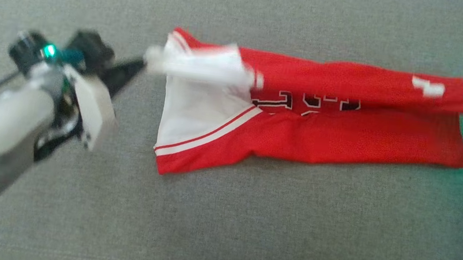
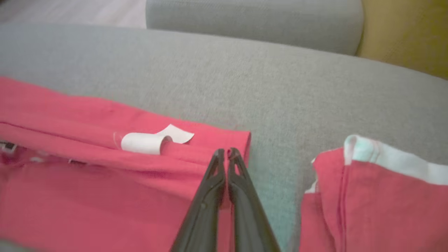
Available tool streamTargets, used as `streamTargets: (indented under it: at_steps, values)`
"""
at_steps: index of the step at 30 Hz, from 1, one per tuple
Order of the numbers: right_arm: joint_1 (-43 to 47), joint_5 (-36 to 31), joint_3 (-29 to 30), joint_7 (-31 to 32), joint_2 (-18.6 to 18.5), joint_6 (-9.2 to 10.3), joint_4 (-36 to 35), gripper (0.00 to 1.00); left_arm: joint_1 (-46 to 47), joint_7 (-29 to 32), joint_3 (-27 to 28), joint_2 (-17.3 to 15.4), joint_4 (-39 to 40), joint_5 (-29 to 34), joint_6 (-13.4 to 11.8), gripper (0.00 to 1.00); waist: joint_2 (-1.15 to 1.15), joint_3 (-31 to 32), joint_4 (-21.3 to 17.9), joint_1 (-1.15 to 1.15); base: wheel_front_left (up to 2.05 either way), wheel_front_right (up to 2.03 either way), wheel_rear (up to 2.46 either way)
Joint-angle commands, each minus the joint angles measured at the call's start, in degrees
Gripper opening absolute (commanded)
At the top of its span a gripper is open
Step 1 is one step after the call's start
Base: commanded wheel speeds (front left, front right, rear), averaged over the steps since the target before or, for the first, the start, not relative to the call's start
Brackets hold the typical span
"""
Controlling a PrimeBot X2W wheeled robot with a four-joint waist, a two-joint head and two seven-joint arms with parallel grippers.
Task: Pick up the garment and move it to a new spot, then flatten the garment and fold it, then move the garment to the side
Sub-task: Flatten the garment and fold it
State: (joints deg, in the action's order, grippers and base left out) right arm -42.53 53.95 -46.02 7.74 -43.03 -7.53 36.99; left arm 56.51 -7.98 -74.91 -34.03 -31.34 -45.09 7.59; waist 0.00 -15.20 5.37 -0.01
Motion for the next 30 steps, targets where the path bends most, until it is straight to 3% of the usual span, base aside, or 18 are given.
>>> streamTargets:
  at_steps: [1, 12, 20, 21, 22, 23, 24, 25, 26, 30]
  values:
    - [1.26, 0.29, -0.88, 0.62, -3.33, 0.04, -1.78, 0.0, 0.59, 1.59, 2.18, -3.5, 2.67, -0.73, -0.11, 0.0, 0.0, 1.14, 0.24, 0.01, 0.0, 0.0, 0.0]
    - [3.97, 6.41, -5.08, 8.11, -7.46, 0.04, -6.09, 0.0, -6.33, 14.83, 1.73, -9.85, 18.03, -7.77, -0.1, 0.0, 0.0, 3.69, 0.17, 0.01, 0.0, 0.0, 0.0]
    - [4.18, 7.57, -6.43, 10.7, -7.86, 0.04, -6.85, 0.0, -7.91, 17.62, 1.68, -10.84, 21.71, -9.23, -0.28, 0.0, 0.0, 3.63, -0.54, 0.01, 0.0, 0.0, 0.0]
    - [4.23, 7.94, -6.19, 11.03, -7.65, 0.04, -6.15, 1.0, -7.99, 17.53, 1.68, -10.74, 21.6, -9.11, -0.64, 0.0, 0.0, 3.59, -0.64, 0.01, 0.0, 0.0, 0.0]
    - [4.29, 8.27, -6.21, 11.76, -7.33, 0.04, -5.72, 1.0, -8.09, 17.49, 1.68, -10.6, 21.44, -8.88, -0.87, 0.1, 0.0, 3.58, -0.75, 0.01, 0.0, 0.0, 0.0]
    - [4.3, 8.56, -6.19, 12.26, -7.08, 0.04, -5.53, 1.0, -8.24, 17.55, 1.67, -10.46, 21.3, -8.57, -0.92, 0.32, 0.0, 3.57, -0.85, 0.01, 0.0, 0.0, 0.0]
    - [4.35, 9.03, -6.02, 12.69, -6.85, 0.04, -5.3, 1.0, -8.52, 17.43, 1.67, -10.22, 21.18, -8.53, -0.92, 0.56, 0.0, 3.58, -0.95, 0.01, 0.0, 0.0, 0.0]
    - [4.38, 9.48, -5.77, 13.08, -6.66, 0.04, -4.98, 1.0, -8.92, 17.11, 1.75, -9.91, 21.01, -9.03, -0.9, 0.91, 0.0, 3.67, -1.06, 0.01, 0.0, 0.0, 0.0]
    - [4.4, 9.83, -5.54, 13.47, -6.51, 0.04, -4.65, 1.0, -9.32, 16.68, 2.06, -9.6, 20.64, -9.73, -1.08, 1.0, 0.0, 3.79, -1.2, 0.01, 0.0, 0.0, 0.0]
    - [4.66, 10.35, -4.73, 13.1, -6.43, 0.04, -4.27, 1.0, -9.69, 13.87, 2.67, -8.71, 18.18, -8.68, -2.64, 1.0, 0.0, 4.61, -1.52, 0.01, 0.0, 0.0, 0.0]
